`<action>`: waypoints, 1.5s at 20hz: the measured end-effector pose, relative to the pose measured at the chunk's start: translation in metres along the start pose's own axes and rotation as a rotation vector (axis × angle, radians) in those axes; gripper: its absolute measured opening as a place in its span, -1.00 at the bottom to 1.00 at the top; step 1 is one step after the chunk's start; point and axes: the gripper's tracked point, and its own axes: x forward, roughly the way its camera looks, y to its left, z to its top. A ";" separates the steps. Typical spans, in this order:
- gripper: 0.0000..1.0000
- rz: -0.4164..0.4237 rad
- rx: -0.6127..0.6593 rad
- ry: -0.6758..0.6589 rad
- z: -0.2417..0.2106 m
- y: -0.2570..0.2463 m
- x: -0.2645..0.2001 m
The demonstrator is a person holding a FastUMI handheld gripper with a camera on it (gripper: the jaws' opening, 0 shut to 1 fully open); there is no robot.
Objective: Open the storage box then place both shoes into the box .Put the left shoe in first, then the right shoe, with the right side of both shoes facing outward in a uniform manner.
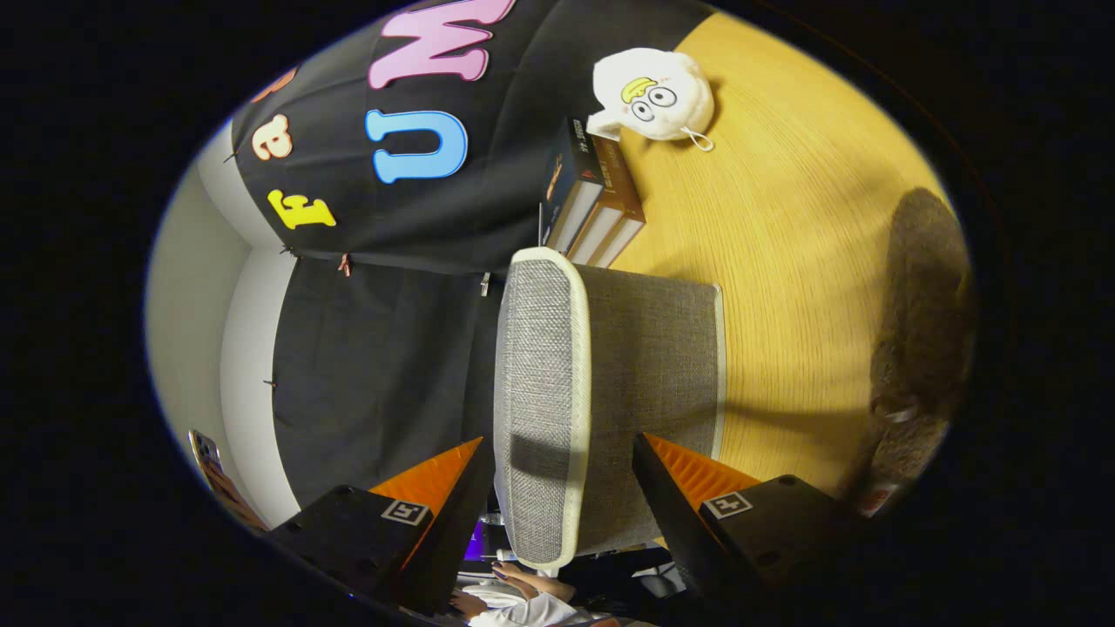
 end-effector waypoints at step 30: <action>-0.82 -0.090 -0.448 -0.176 -0.021 0.183 0.054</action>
